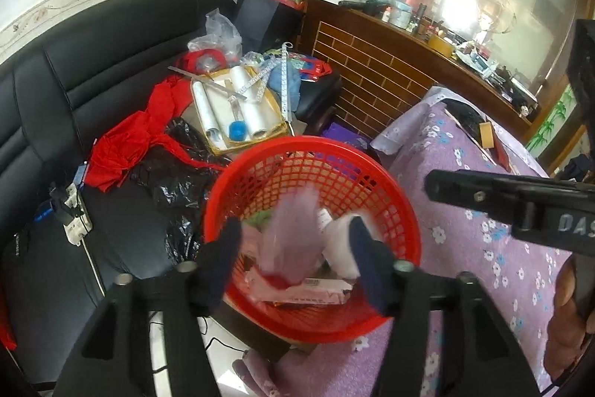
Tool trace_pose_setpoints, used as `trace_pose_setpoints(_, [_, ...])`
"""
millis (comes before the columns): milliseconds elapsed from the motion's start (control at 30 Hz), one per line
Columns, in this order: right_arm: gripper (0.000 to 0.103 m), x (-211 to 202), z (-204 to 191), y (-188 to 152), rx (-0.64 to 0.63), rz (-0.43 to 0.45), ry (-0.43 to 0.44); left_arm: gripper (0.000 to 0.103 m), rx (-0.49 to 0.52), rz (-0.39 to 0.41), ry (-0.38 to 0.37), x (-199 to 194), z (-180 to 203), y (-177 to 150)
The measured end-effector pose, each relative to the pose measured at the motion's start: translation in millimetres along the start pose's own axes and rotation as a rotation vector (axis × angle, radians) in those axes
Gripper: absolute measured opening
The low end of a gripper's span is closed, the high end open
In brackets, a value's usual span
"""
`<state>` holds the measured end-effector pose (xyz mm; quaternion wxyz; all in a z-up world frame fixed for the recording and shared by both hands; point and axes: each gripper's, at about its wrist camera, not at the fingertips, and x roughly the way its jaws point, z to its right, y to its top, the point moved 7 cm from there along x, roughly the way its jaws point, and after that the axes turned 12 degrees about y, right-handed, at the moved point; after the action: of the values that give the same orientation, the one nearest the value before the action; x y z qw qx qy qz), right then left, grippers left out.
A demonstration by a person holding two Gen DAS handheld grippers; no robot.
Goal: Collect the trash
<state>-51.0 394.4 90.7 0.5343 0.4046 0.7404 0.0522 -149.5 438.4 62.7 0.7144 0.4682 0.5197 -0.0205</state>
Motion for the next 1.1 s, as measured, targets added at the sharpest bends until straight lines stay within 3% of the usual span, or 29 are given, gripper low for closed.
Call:
trace_pose_setpoints(133, [0.056, -12, 2, 2, -0.008, 0.030, -0.022, 0.065, -0.002, 0.021, 0.015, -5, -4, 1])
trace_pose_setpoints(200, [0.061, -22, 5, -2, -0.005, 0.045, -0.039, 0.075, 0.002, 0.046, 0.028, -12, -5, 1])
trace_pose_setpoints(333, [0.078, -45, 10, -17, -0.033, 0.085, -0.145, 0.090, 0.013, 0.143, 0.082, -38, -8, -3])
trace_pose_setpoints(500, [0.084, -70, 14, -51, -0.074, 0.099, -0.268, 0.096, 0.027, 0.178, 0.094, -59, 3, -13])
trace_pose_setpoints(867, [0.088, -138, 28, -142, -0.104, 0.107, -0.361, 0.099, 0.090, 0.206, 0.246, -112, 33, -61])
trace_pose_setpoints(1000, [0.090, -173, 44, -176, -0.096, 0.121, -0.393, 0.099, 0.140, 0.215, 0.360, -129, 53, -70])
trace_pose_setpoints(1100, [0.090, -195, 52, -194, -0.090, 0.137, -0.402, 0.099, 0.160, 0.210, 0.385, -143, 70, -76])
